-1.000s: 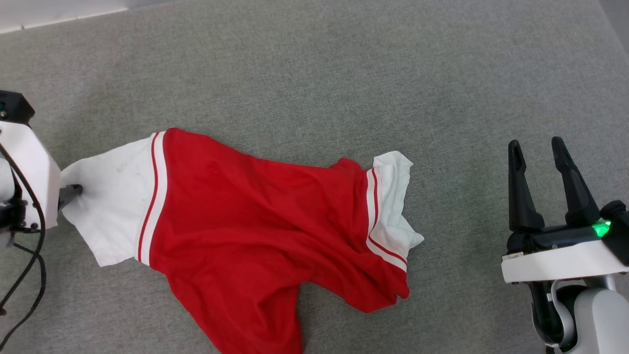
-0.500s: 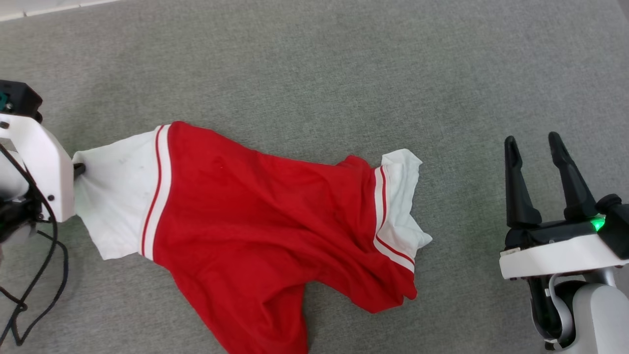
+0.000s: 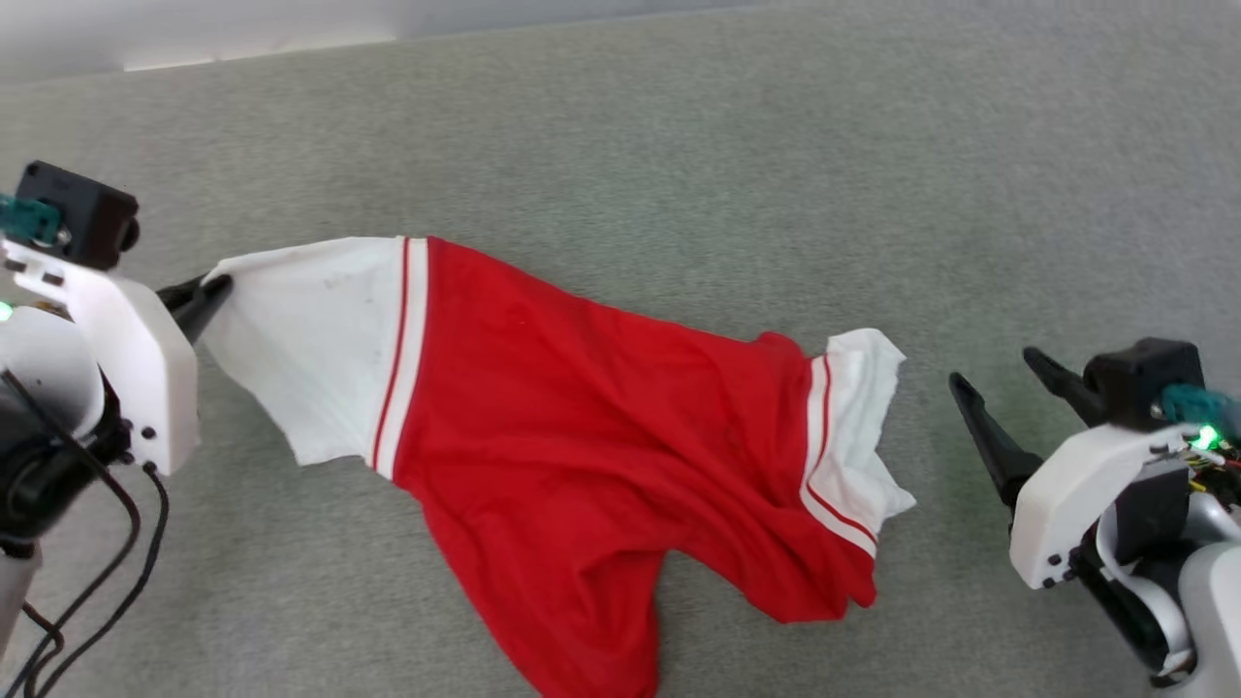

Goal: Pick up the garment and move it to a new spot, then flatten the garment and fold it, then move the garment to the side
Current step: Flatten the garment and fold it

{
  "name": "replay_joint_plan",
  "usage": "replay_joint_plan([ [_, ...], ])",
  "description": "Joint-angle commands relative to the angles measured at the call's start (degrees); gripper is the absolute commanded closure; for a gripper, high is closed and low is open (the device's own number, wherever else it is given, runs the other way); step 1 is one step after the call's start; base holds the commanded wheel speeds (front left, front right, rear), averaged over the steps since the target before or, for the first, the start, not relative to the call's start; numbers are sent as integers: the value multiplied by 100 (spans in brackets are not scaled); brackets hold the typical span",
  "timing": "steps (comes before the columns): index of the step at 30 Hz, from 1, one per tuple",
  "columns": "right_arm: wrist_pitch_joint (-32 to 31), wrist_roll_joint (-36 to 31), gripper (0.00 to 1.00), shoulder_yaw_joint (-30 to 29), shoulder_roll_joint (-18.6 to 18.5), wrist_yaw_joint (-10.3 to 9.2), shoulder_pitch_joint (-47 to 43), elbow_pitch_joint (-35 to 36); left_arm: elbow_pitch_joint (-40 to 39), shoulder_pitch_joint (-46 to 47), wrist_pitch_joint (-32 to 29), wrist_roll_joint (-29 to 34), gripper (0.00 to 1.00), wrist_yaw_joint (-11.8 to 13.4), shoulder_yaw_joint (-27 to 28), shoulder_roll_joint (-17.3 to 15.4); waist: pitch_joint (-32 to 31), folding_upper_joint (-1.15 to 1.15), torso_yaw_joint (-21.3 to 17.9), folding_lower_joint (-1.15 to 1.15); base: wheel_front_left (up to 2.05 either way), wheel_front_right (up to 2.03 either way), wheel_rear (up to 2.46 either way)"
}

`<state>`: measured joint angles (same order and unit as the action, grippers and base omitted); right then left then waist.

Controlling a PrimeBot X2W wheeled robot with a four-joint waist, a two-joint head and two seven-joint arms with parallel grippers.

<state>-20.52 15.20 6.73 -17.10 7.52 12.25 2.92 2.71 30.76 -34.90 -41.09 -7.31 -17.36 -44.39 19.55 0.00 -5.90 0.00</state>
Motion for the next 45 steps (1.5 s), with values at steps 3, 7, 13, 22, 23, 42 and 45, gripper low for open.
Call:
replay_joint_plan([
  [3, -915, 287, 0, 189, -385, -4, 260, 86, -506, -319, 182, -4, 100, 55, 48, -45, -86, 0, 297, 0, 0, 0, 0],
  [7, -1897, 530, 0, 302, -625, -4, 523, 87, -1128, -618, 326, -58, 100, 145, 107, -32, -70, 0, 518, 0, 0, 0, 0],
  [13, -2830, 632, 0, 548, -883, -5, 939, -7, -1950, -938, 390, -91, 100, 291, 133, -11, 26, 0, 801, 0, 0, 0, 0],
  [22, -3217, 616, 0, 1066, -1126, -4, 1210, -419, -2523, -993, 437, 30, 100, 383, 55, 28, 246, 0, 1107, 0, 0, 0, 0],
  [23, -3238, 599, 0, 1165, -1160, -4, 1201, -488, -2559, -986, 435, 45, 100, 388, 46, 33, 274, 0, 1139, 0, 0, 0, 0],
  [42, -2384, 631, 100, 1491, -1291, -8, 1335, -1398, -2508, -1225, 775, -23, 100, 490, 188, 54, -44, 0, 1074, 0, 0, 0, 0],
  [45, -2218, 663, 100, 1260, -1290, -5, 1423, -1255, -2516, -1311, 851, 3, 100, 547, 291, -6, -242, 0, 984, 0, 0, 0, 0],
])
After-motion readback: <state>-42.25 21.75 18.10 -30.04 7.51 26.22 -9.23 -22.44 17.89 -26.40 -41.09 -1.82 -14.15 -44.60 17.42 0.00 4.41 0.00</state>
